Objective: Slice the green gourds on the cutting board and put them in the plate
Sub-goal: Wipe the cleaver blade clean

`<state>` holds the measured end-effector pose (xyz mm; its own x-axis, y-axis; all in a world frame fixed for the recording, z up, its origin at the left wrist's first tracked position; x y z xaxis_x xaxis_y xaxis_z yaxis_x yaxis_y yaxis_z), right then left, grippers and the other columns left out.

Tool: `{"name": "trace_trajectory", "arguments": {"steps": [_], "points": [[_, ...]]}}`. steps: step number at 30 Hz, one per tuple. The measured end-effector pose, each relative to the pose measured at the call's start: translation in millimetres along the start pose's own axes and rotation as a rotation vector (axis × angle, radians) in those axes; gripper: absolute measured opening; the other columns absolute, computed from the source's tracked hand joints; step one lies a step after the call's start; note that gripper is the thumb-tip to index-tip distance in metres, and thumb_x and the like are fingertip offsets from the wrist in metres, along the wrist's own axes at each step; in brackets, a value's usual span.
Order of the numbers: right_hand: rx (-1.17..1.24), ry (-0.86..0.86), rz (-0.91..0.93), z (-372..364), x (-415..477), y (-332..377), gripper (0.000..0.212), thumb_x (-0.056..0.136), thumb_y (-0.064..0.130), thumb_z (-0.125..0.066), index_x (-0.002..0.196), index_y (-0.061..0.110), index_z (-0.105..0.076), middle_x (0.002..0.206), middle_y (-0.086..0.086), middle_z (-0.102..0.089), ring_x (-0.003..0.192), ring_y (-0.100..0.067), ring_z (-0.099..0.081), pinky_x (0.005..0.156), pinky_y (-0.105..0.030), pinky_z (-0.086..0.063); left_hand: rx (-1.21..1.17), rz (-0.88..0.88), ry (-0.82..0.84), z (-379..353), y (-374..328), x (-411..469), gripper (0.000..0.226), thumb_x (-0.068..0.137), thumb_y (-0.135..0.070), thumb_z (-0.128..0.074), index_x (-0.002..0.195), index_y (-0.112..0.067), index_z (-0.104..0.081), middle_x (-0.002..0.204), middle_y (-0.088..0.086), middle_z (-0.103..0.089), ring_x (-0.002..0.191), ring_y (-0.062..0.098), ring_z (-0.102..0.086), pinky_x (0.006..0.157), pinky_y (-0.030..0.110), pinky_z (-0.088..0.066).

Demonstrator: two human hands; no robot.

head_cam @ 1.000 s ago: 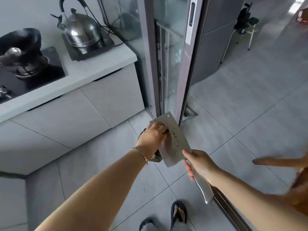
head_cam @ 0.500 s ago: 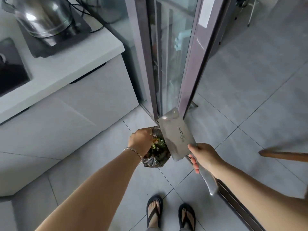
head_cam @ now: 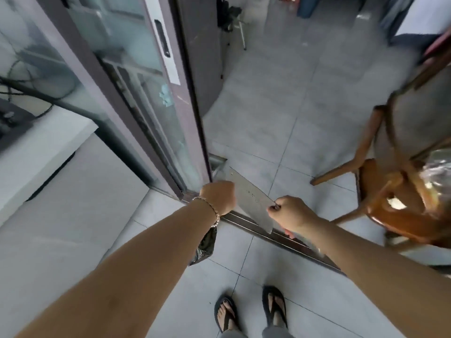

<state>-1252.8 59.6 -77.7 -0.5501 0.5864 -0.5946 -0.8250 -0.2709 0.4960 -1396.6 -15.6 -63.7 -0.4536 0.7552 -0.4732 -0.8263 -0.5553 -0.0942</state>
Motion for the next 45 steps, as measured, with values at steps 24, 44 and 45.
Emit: {"name": "trace_trajectory", "arguments": {"steps": [24, 44, 45], "points": [[0.030, -0.381, -0.914, 138, -604, -586, 0.031, 0.093, 0.021, -0.038, 0.062, 0.014, -0.040, 0.054, -0.001, -0.048, 0.041, -0.012, -0.046, 0.043, -0.020, -0.035, 0.334, -1.163, 0.009, -132, -761, -360, 0.023, 0.096, -0.026, -0.040, 0.102, -0.012, -0.057, 0.110, 0.008, -0.060, 0.099, 0.027, -0.056, 0.075, 0.029, -0.040], [0.266, -0.726, -1.484, 140, -933, -937, 0.024, 0.083, 0.029, -0.053, 0.064, 0.019, -0.043, 0.080, -0.002, -0.050, 0.075, -0.023, -0.048, 0.061, -0.025, -0.038, 0.518, -1.640, 0.063, -303, -1199, -606, 0.023, 0.091, -0.023, -0.042, 0.099, -0.015, -0.062, 0.104, 0.002, -0.064, 0.098, 0.024, -0.058, 0.071, 0.025, -0.038], [0.275, -0.748, -1.503, 141, -942, -943, 0.018, 0.083, 0.029, -0.054, 0.071, 0.017, -0.047, 0.082, -0.003, -0.052, 0.077, -0.025, -0.050, 0.064, -0.025, -0.038, 0.514, -1.641, 0.071, -306, -1209, -609, 0.023, 0.091, -0.023, -0.042, 0.100, -0.015, -0.062, 0.104, 0.002, -0.064, 0.097, 0.024, -0.058, 0.071, 0.025, -0.039]]}}
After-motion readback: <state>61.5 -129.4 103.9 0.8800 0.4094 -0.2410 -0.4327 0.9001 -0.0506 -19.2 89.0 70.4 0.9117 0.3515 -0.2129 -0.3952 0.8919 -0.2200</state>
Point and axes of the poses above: each hand's wrist, its own x-axis towards the middle knuckle, its own z-axis out of the back of the hand, y = z × x, the point moved 10 cm from there along x, towards the middle knuckle
